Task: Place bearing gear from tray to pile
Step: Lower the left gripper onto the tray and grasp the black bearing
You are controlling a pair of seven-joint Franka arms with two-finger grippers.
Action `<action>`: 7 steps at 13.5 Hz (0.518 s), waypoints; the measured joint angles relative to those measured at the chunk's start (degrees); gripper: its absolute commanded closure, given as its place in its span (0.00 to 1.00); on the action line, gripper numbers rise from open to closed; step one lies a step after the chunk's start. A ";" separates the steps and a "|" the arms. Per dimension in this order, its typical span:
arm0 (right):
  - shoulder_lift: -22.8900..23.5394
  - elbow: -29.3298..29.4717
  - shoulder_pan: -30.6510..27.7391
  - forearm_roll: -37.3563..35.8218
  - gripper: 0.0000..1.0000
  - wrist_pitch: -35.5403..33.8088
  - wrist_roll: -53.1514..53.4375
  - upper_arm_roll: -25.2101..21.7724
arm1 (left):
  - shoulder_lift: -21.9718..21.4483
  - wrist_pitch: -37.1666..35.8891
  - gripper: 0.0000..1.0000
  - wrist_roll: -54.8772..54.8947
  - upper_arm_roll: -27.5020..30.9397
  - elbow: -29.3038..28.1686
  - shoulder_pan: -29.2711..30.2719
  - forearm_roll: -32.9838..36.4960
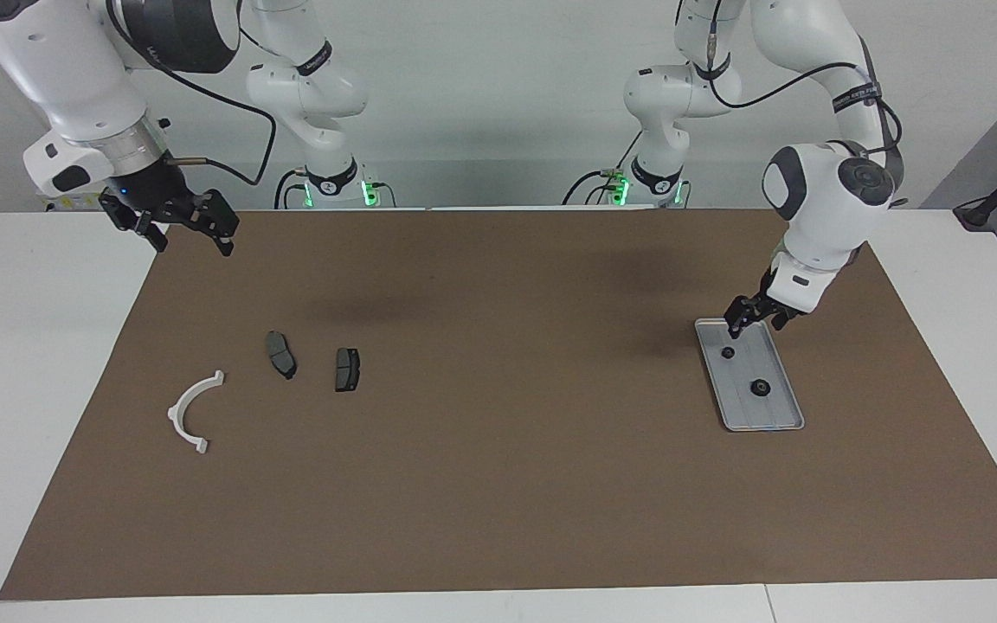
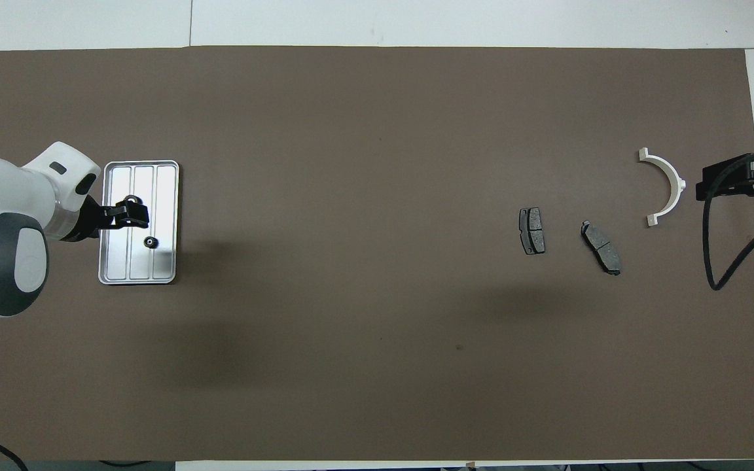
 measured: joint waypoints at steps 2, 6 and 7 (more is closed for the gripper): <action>0.00 0.00 0.01 0.00 0.00 0.01 0.00 0.02 | 0.83 0.77 0.68 -0.08 0.02 -0.66 -0.07 0.00; 0.00 0.00 0.03 0.00 0.00 0.03 0.00 0.09 | 3.22 3.31 0.64 -0.20 0.38 -1.24 -0.05 0.00; 0.00 0.00 0.03 0.00 0.00 0.03 0.00 0.08 | 4.10 4.46 0.54 -0.23 0.46 -1.26 0.00 0.00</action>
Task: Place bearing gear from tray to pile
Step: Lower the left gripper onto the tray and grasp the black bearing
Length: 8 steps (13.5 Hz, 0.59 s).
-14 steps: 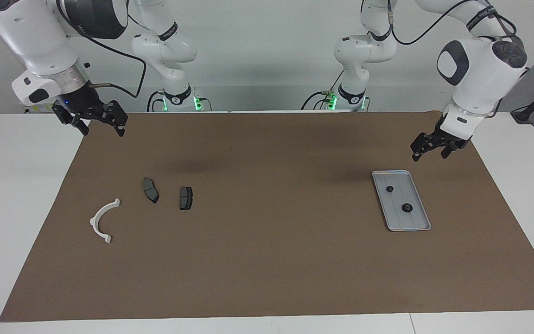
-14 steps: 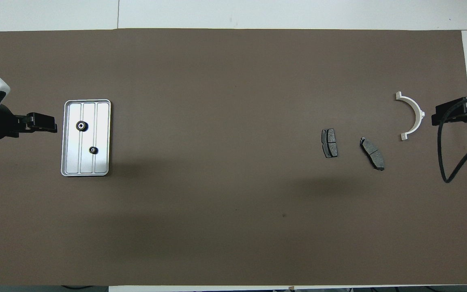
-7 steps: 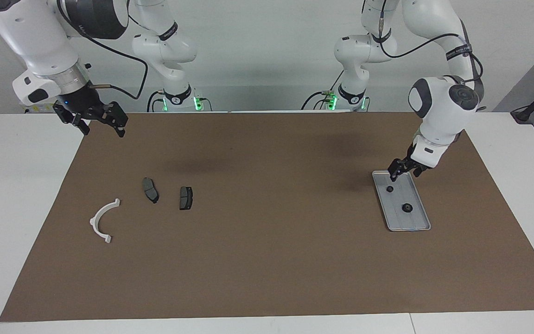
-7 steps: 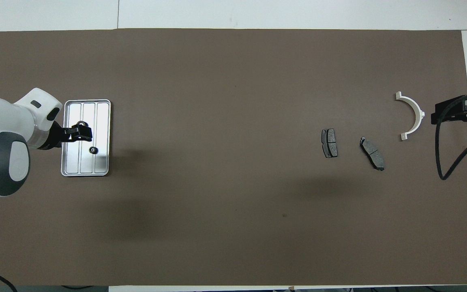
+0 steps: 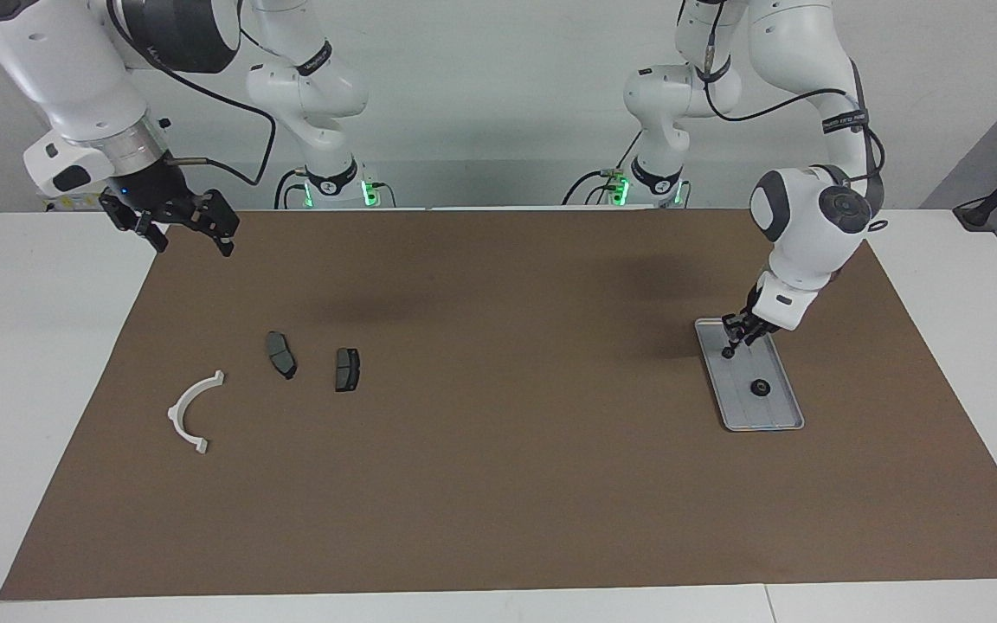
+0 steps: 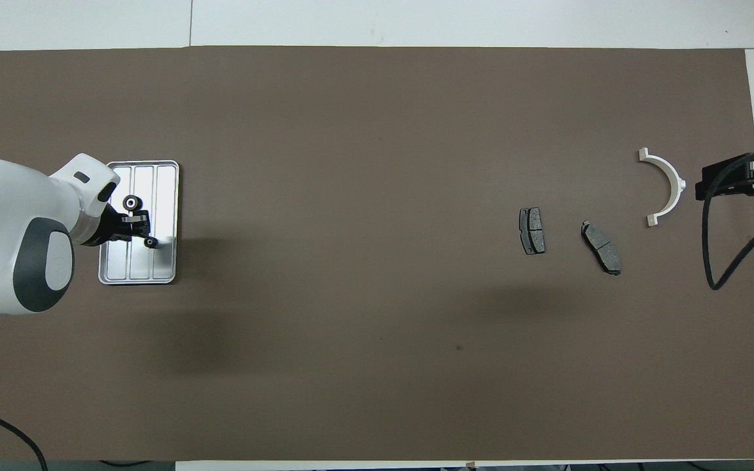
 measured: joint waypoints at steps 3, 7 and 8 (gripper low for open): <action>0.00 0.00 -0.11 0.00 0.00 0.00 0.00 -0.08 | 1.88 1.98 0.54 -0.11 0.12 -0.01 0.09 0.00; 0.00 -0.08 -0.26 0.00 0.00 0.00 0.00 -0.11 | 2.77 2.32 0.54 -0.13 0.12 -0.01 0.19 0.00; 0.00 -0.14 -0.38 0.00 0.00 0.00 -0.04 -0.11 | 2.83 2.31 0.54 -0.13 0.11 -0.05 0.19 0.00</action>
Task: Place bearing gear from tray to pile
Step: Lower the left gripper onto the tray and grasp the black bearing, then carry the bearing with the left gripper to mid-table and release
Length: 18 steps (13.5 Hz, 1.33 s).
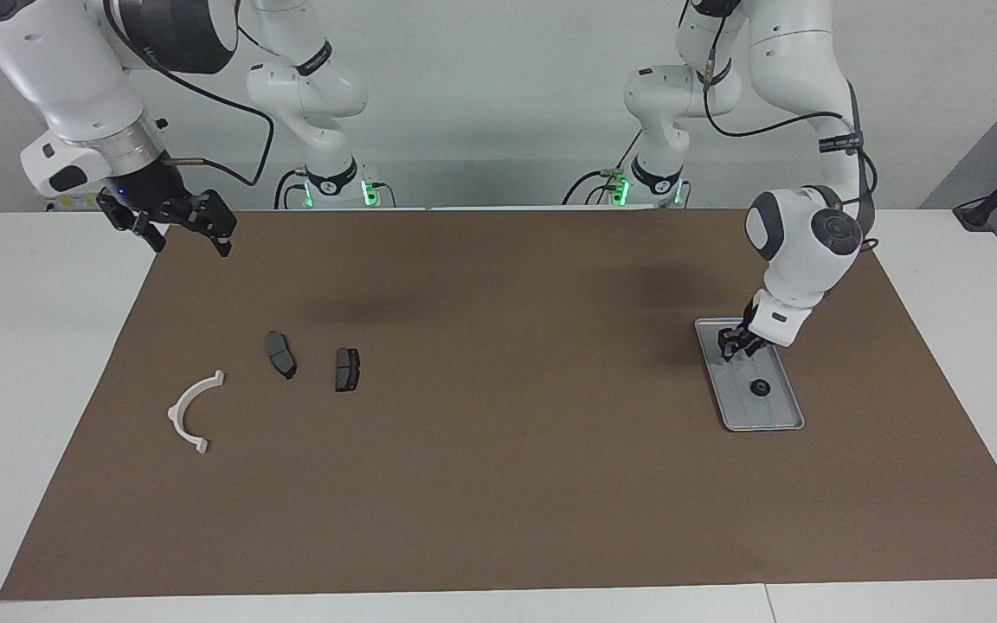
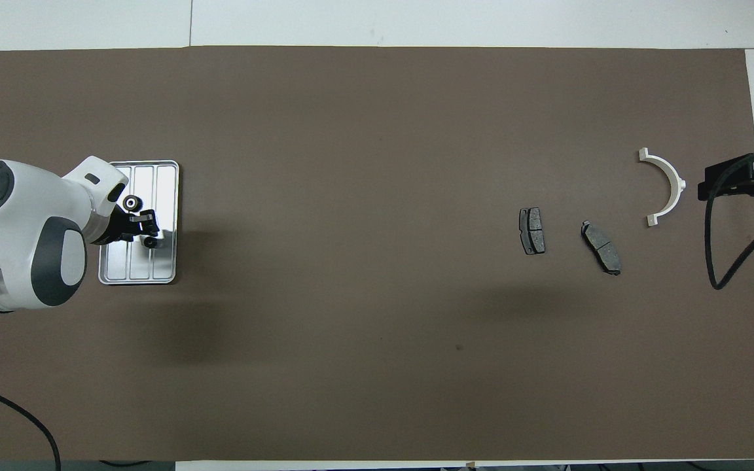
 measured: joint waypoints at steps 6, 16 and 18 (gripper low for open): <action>0.00 -0.13 -0.23 0.00 0.00 0.11 -0.07 0.00 | 0.01 0.00 0.54 -0.01 -0.29 -1.13 -0.17 0.00; 0.00 -0.13 -0.28 0.00 0.00 0.15 -0.07 0.05 | -0.05 0.05 0.81 -0.02 -0.35 -2.10 -0.43 0.00; 0.00 -0.13 -0.28 0.00 0.00 0.16 -0.07 0.05 | -0.07 0.05 1.00 -0.03 -0.36 -2.10 -0.52 0.00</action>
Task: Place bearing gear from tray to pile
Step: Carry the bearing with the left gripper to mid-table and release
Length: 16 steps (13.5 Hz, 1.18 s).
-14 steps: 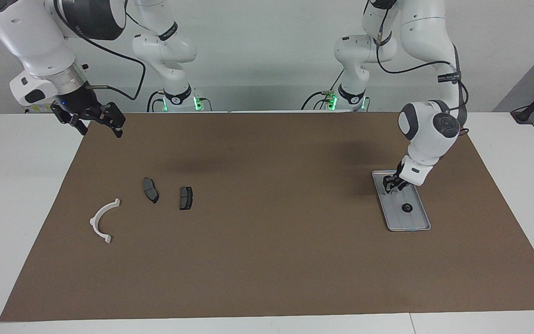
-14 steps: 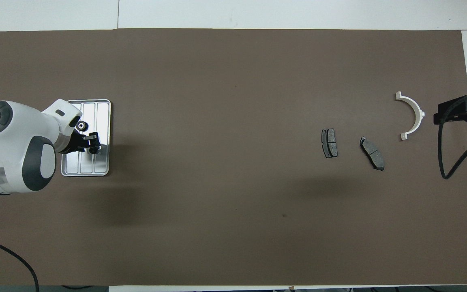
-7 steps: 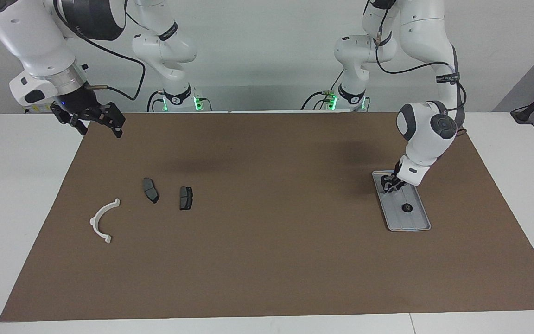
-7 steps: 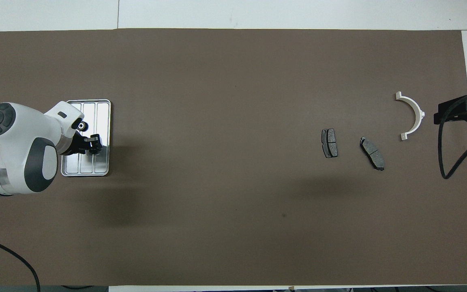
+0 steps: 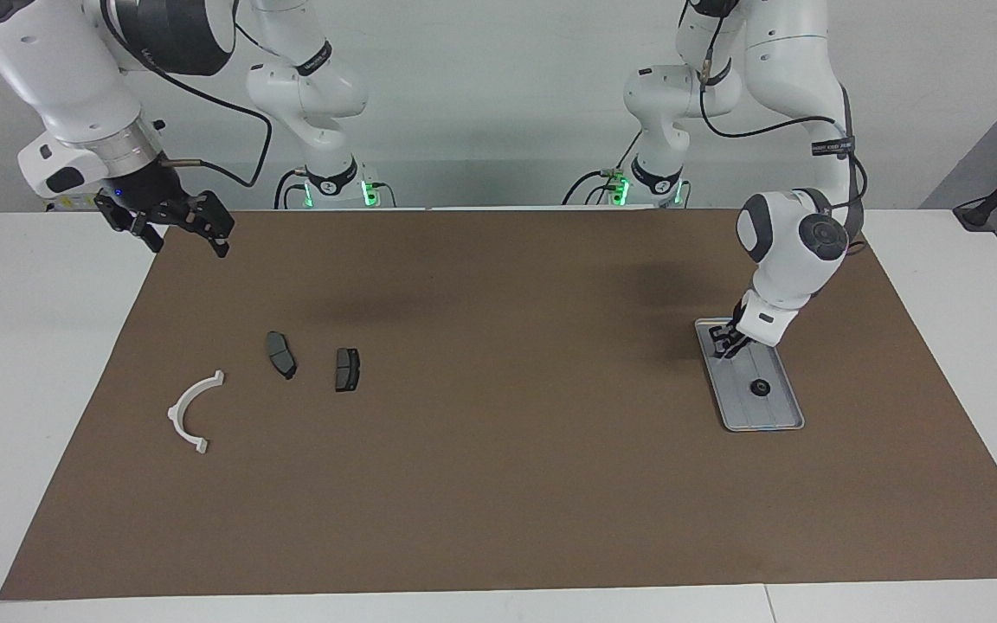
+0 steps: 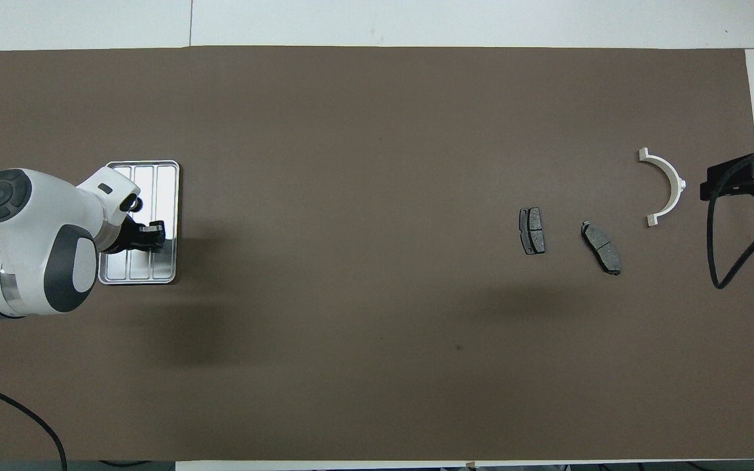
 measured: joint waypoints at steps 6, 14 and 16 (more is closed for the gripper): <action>0.00 0.00 0.00 0.00 0.00 0.10 0.00 -0.01 | -0.10 -4.27 1.00 -6.88 -0.16 5.27 -2.77 -0.03; 0.00 0.00 -0.81 -0.01 0.00 0.15 -0.07 -0.06 | 4.62 -14.58 1.00 -48.15 -0.65 24.24 -28.45 -0.06; 0.00 -0.02 -0.81 -0.01 0.00 0.15 -0.07 -0.04 | 11.11 -15.93 1.00 -54.63 -0.52 31.32 -33.15 -0.05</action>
